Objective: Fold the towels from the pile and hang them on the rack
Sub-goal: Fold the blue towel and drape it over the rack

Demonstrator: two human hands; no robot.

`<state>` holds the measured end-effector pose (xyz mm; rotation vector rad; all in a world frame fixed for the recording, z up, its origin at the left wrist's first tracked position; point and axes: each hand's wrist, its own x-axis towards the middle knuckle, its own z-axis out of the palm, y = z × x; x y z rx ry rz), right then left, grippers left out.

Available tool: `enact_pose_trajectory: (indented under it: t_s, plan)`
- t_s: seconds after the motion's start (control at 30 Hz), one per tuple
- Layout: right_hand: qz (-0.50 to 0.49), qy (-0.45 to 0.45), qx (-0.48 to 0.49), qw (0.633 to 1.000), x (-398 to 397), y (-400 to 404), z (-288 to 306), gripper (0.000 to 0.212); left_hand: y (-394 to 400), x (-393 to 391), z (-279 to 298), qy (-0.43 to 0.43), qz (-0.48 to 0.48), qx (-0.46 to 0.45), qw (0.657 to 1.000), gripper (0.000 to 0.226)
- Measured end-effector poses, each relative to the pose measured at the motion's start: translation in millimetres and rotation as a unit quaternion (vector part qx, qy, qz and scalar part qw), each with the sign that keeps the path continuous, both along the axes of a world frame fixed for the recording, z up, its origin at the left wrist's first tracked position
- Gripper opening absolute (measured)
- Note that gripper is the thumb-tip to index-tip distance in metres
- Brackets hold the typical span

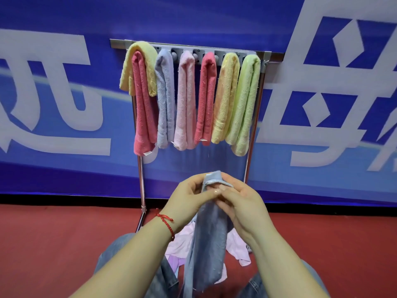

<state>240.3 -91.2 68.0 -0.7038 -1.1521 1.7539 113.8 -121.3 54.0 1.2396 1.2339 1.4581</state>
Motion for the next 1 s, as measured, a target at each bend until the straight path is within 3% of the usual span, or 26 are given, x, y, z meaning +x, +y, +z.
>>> enact_pose_trajectory:
  t_s: [0.1, 0.2, 0.3, 0.37, 0.5, 0.67, 0.77, 0.87, 0.9, 1.0]
  plan:
    - [0.032, -0.018, -0.013, 0.999, 4.4, -3.0, 8.0, 0.030, 0.0, -2.7, 0.4, 0.022, 0.028, 0.013, 0.999, 0.019]
    - [-0.013, -0.164, 0.078, 0.983, 9.0, -1.5, 12.7, 0.029, -0.6, -5.2, 2.5, 0.042, 0.029, 0.012, 0.999, 0.020]
    - [-0.149, -0.323, 0.271, 0.894, 17.2, 3.8, 10.8, 0.029, -2.7, -6.4, 4.4, 0.055, 0.019, 0.008, 0.998, 0.020]
    - [-0.132, -0.321, 0.340, 0.874, 21.6, 5.7, 7.8, 0.039, -4.6, -7.7, 5.4, 0.059, 0.008, 0.013, 0.998, 0.020]
    - [0.032, -0.278, 0.276, 0.919, 21.6, 4.8, 3.2, 0.046, -8.8, -7.5, 6.6, 0.053, -0.025, 0.008, 0.998, 0.022]
    - [0.004, -0.338, 0.314, 0.887, 24.4, 6.5, 1.7, 0.017, -11.4, -8.9, 7.5, 0.085, 0.036, 0.035, 0.995, 0.020]
    - [-0.003, -0.412, 0.334, 0.848, 30.2, 11.8, -6.7, 0.020, -10.8, -16.7, 8.3, 0.071, 0.127, 0.049, 0.988, 0.020]
    - [-0.040, -0.404, 0.313, 0.859, 36.7, 15.5, -13.2, 0.008, -10.1, -23.7, 7.9, 0.040, 0.204, 0.053, 0.977, 0.020]
    - [-0.057, -0.391, 0.308, 0.865, 38.2, 15.3, -13.0, 0.010, -10.0, -24.8, 6.9, 0.030, 0.215, 0.051, 0.975, 0.020]
    - [-0.047, -0.356, 0.306, 0.882, 40.7, 10.9, -9.2, 0.045, -10.2, -25.0, 3.6, 0.017, 0.223, 0.040, 0.974, 0.021]
